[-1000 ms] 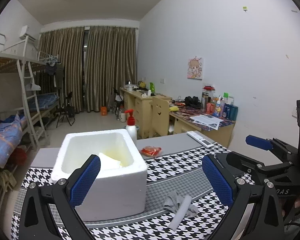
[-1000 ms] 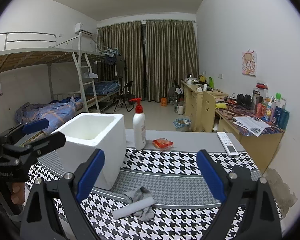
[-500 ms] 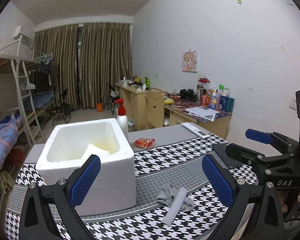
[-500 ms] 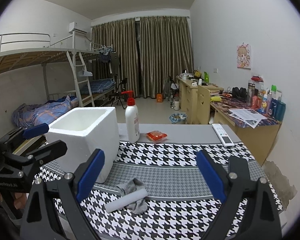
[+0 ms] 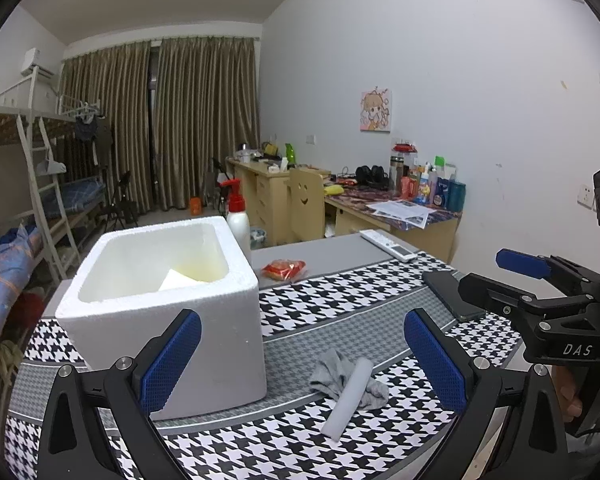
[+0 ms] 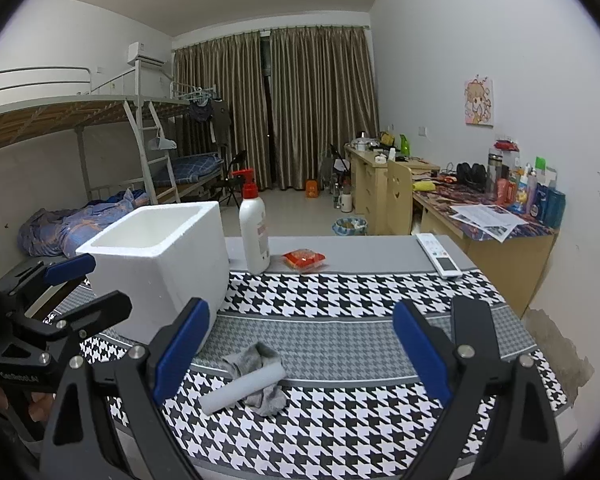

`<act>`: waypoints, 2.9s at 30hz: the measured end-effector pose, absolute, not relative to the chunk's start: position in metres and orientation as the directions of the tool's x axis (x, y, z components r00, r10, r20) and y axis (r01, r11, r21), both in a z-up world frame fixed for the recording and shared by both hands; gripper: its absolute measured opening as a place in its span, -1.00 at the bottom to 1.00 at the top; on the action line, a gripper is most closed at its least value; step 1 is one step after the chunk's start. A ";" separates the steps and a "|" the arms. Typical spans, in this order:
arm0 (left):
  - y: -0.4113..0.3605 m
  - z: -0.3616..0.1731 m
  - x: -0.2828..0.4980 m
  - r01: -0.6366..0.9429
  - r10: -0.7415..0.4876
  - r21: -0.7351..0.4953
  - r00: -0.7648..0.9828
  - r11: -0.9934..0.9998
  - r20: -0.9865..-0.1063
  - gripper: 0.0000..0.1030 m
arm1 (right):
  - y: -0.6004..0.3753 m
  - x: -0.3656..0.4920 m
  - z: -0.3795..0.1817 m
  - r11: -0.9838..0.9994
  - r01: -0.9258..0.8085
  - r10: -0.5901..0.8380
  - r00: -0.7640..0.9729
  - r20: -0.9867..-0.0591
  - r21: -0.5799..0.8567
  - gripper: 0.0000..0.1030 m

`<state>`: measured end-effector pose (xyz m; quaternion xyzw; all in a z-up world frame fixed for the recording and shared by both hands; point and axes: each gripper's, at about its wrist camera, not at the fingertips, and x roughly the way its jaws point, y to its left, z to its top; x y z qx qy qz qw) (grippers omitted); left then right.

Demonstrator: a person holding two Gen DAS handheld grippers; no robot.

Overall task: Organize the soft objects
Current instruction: 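Move the left tool toward the white foam roller on the grey sock, then close the left tool on the white foam roller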

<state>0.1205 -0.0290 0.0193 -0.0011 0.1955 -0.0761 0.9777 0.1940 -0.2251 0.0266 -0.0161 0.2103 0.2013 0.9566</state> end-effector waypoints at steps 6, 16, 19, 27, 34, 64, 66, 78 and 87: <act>-0.034 0.013 0.122 0.156 -0.154 -0.027 0.903 0.987 -0.401 0.98 | -0.228 0.192 0.025 0.924 -0.379 0.365 0.835 -0.412 0.050 0.85; -0.040 -0.001 0.121 0.179 -0.171 -0.022 0.887 0.984 -0.430 0.98 | -0.230 0.193 0.016 0.927 -0.372 0.358 0.831 -0.426 0.055 0.85; -0.041 -0.004 0.120 0.189 -0.180 -0.024 0.882 0.982 -0.436 0.98 | -0.229 0.193 0.014 0.927 -0.370 0.356 0.829 -0.431 0.055 0.85; -0.044 -0.013 0.121 0.218 -0.205 -0.027 0.862 0.976 -0.463 0.98 | -0.232 0.194 0.008 0.931 -0.359 0.348 0.827 -0.442 0.063 0.85; -0.045 -0.022 0.125 0.232 -0.219 -0.034 0.846 0.972 -0.487 0.98 | -0.235 0.195 0.005 0.932 -0.353 0.349 0.824 -0.446 0.077 0.85; -0.061 -0.065 0.154 0.263 -0.232 -0.040 0.759 0.964 -0.608 0.91 | -0.238 0.203 -0.028 0.938 -0.331 0.335 0.783 -0.524 0.104 0.85; -0.063 -0.068 0.157 0.271 -0.236 -0.040 0.747 0.962 -0.621 0.83 | -0.238 0.205 -0.031 0.938 -0.331 0.334 0.778 -0.533 0.104 0.85; -0.074 -0.087 0.175 0.303 -0.238 -0.024 0.693 0.953 -0.680 0.46 | -0.244 0.213 -0.042 0.940 -0.316 0.331 0.754 -0.568 0.128 0.85; -0.078 -0.096 0.181 0.311 -0.230 -0.015 0.668 0.950 -0.708 0.23 | -0.245 0.217 -0.048 0.939 -0.316 0.336 0.743 -0.579 0.139 0.85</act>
